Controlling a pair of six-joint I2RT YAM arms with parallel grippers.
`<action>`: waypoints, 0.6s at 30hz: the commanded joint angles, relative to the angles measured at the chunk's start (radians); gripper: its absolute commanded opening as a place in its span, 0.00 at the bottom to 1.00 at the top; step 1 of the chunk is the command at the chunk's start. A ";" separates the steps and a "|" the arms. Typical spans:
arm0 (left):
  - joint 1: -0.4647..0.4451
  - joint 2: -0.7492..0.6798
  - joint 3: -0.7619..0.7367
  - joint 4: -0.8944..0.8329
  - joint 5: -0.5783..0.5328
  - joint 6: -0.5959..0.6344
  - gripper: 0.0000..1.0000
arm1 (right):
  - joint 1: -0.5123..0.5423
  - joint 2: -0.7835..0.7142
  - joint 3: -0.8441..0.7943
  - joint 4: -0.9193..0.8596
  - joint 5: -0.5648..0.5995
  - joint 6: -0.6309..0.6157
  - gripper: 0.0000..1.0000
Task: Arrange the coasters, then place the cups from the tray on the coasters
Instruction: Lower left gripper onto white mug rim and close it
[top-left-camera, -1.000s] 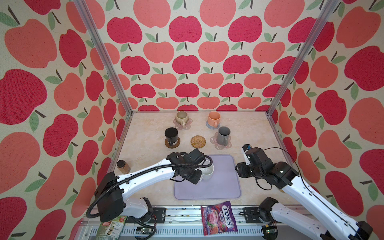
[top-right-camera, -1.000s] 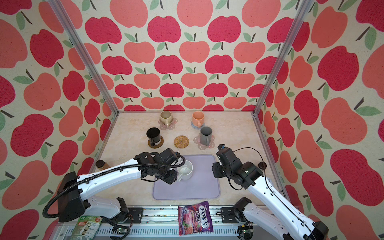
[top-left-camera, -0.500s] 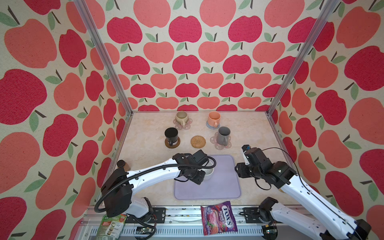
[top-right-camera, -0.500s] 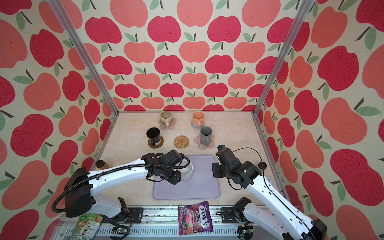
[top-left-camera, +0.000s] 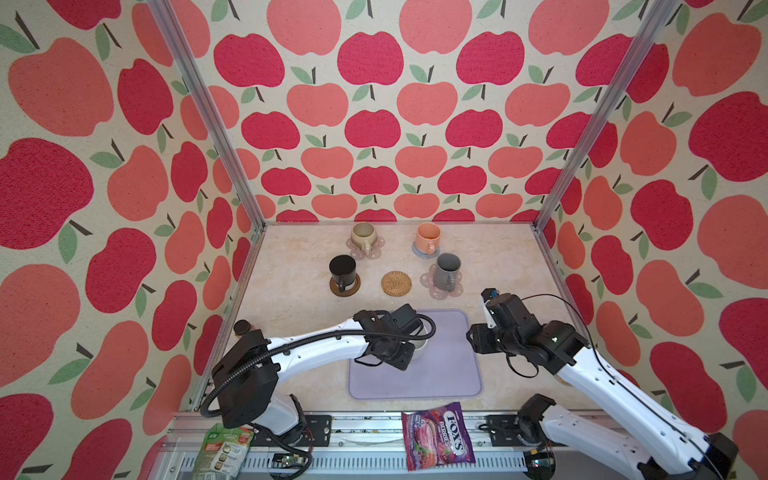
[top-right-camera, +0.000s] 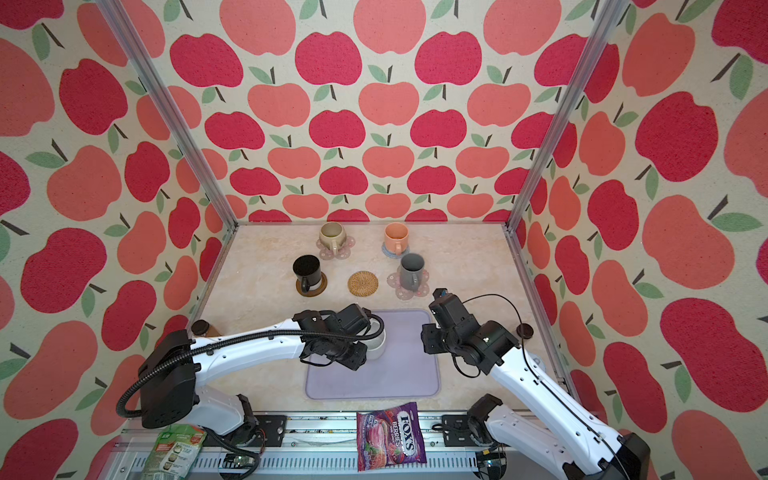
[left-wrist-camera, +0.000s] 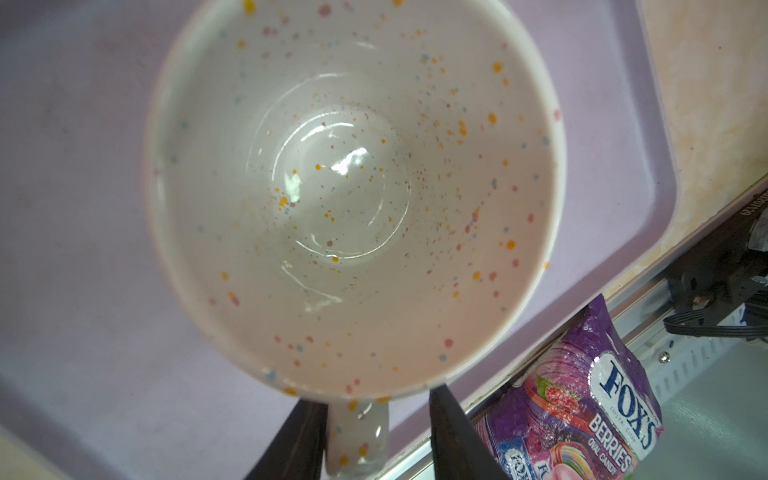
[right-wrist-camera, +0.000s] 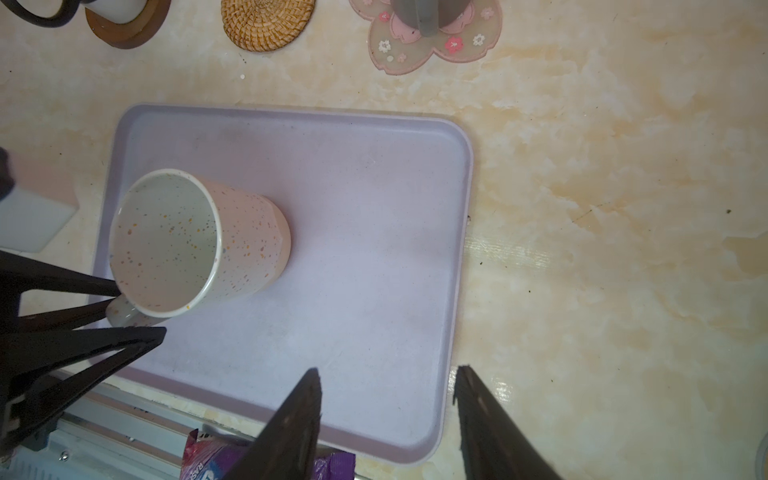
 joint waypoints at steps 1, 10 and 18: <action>-0.013 0.010 -0.012 0.019 -0.038 -0.036 0.41 | -0.009 -0.004 -0.011 0.016 -0.014 0.025 0.54; -0.020 0.053 0.028 -0.037 -0.103 -0.092 0.34 | -0.009 -0.027 -0.016 0.018 -0.013 0.034 0.54; -0.039 0.087 0.044 -0.018 -0.111 -0.117 0.29 | -0.009 -0.030 -0.026 0.023 -0.019 0.038 0.54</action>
